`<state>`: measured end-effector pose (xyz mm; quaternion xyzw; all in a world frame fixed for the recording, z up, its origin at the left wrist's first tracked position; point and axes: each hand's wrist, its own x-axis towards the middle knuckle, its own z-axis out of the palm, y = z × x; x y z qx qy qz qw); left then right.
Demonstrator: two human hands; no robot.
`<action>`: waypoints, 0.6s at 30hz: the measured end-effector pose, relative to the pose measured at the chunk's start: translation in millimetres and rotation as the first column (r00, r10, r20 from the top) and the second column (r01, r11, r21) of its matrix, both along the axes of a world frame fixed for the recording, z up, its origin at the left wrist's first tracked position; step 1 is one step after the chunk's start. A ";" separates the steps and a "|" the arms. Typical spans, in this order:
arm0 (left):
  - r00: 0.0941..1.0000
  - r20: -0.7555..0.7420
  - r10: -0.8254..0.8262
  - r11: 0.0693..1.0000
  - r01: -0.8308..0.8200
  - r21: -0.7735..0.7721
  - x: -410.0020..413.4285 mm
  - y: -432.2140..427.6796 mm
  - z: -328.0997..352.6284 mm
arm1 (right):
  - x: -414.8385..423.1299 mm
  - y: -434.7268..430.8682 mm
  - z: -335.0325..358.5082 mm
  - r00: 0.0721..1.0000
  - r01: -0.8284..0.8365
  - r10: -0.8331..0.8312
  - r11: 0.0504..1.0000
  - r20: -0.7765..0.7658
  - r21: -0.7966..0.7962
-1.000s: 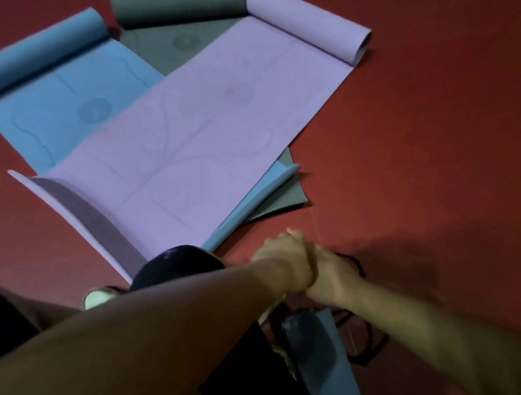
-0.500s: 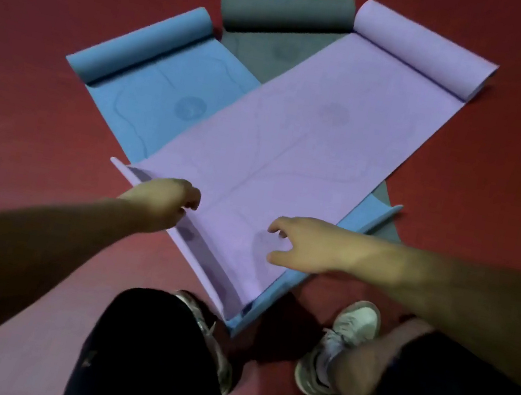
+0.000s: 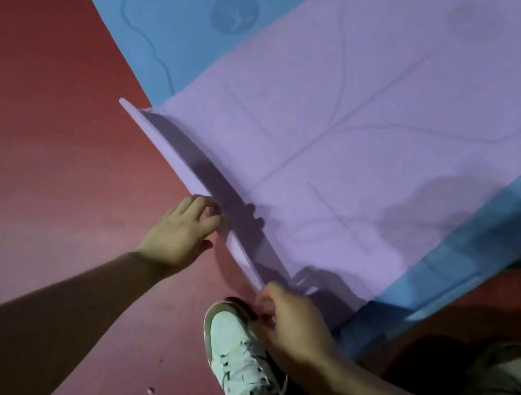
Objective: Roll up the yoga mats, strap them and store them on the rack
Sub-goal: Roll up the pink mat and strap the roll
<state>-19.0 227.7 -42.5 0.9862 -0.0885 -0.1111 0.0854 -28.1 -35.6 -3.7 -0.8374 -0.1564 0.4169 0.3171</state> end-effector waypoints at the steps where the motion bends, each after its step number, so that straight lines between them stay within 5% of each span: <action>1: 0.999 0.017 -0.031 0.999 0.031 -0.032 2.2 6.1 -14.1 | -0.8 6.0 -11.8 0.999 0.036 -0.036 0.999 -0.030 0.018; 6: 0.991 0.100 -0.093 0.983 0.107 -0.146 2.3 25.4 -75.2 | -5.6 29.1 -56.8 0.986 0.167 -0.162 0.976 0.046 -0.143; 18: 0.952 0.161 -0.260 0.926 0.293 -0.239 16.9 48.6 -114.5 | -36.2 59.5 -104.2 0.922 0.247 -0.094 0.891 0.376 -0.382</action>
